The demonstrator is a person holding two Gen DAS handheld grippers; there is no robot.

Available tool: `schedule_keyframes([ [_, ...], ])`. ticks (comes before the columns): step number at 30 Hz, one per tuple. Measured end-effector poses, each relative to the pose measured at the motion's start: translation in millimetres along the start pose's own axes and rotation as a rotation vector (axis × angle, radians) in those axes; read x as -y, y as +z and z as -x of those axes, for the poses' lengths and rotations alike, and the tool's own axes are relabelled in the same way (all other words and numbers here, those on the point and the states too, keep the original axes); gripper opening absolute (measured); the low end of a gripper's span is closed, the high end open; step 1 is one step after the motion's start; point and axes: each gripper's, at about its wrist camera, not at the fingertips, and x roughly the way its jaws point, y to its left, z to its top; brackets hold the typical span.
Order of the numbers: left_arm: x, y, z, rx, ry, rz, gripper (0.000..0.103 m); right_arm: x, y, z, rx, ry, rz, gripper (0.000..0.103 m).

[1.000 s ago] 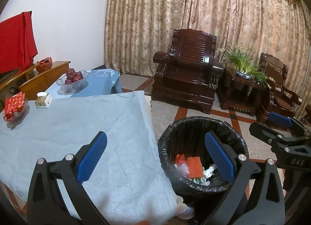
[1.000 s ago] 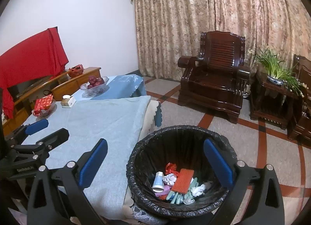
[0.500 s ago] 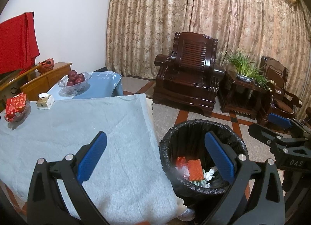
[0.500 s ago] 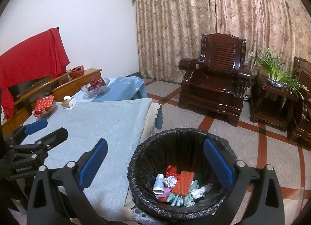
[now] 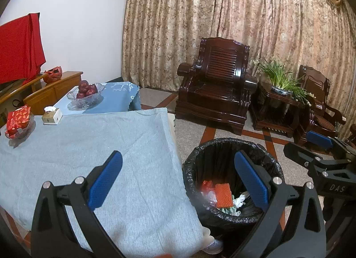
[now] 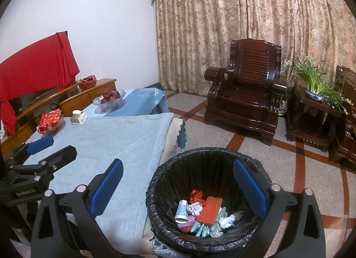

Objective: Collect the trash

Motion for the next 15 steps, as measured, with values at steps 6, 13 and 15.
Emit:
schedule_keyframes([
  [6,-0.5,0.0,-0.1,-0.001,0.000,0.001,0.098,-0.3,0.9,0.6,-0.001,0.000,0.000,0.097],
  [13,-1.2,-1.0,-0.5,0.000,-0.001,0.000,0.098,-0.9,0.8,0.6,-0.001,0.000,0.000,0.097],
  [15,-1.2,-0.8,-0.6,0.000,0.000,0.000,0.098,-1.1,0.4,0.3,-0.001,-0.001,0.000,0.097],
])
